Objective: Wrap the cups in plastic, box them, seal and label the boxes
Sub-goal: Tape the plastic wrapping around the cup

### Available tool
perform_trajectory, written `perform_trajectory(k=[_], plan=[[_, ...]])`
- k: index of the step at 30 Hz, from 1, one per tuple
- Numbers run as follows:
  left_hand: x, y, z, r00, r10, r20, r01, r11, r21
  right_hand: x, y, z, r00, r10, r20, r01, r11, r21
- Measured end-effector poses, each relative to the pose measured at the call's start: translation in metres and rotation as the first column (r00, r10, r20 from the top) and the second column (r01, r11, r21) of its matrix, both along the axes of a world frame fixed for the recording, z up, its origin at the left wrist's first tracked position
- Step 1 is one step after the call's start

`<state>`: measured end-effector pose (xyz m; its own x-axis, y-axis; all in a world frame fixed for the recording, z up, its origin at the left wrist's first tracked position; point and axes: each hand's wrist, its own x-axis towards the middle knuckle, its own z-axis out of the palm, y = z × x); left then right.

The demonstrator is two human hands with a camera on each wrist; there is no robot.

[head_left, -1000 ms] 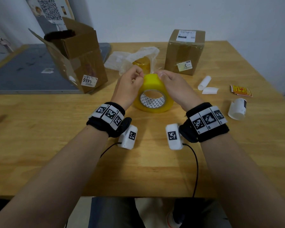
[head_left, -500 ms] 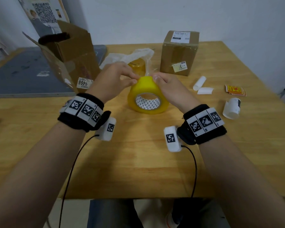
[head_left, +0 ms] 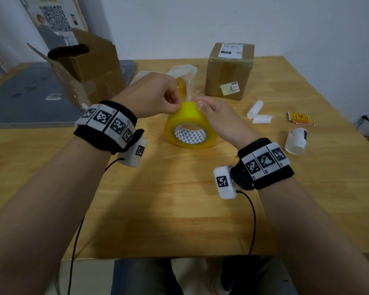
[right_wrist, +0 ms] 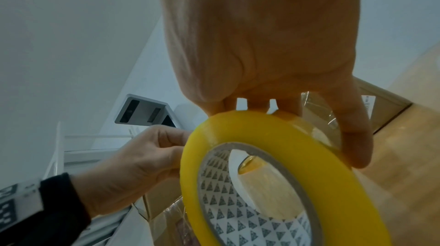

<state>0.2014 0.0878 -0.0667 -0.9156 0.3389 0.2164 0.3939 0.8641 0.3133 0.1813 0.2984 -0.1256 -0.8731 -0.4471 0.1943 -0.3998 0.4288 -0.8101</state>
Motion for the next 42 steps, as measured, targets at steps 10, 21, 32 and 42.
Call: perform_trajectory(k=[10, 21, 32, 42], plan=[[0.010, 0.009, -0.001, 0.990, 0.134, 0.030, -0.127, 0.975, -0.185, 0.007, -0.005, 0.001, 1.000, 0.002, -0.011, -0.001, 0.999, 0.044], [0.017, 0.003, -0.012, 0.993, 0.091, 0.077, -0.082, 0.991, -0.106, 0.009, -0.007, 0.012, 0.999, -0.001, 0.047, -0.001, 0.999, 0.049], [0.015, -0.012, -0.027, 0.984, -0.023, -0.179, 0.062, 0.975, 0.215, 0.005, 0.006, 0.005, 0.999, 0.000, 0.035, 0.000, 1.000, 0.002], [0.017, -0.007, -0.027, 0.995, -0.044, -0.088, 0.050, 0.996, 0.070, 0.014, 0.005, 0.003, 0.993, 0.052, 0.107, -0.068, 0.987, 0.147]])
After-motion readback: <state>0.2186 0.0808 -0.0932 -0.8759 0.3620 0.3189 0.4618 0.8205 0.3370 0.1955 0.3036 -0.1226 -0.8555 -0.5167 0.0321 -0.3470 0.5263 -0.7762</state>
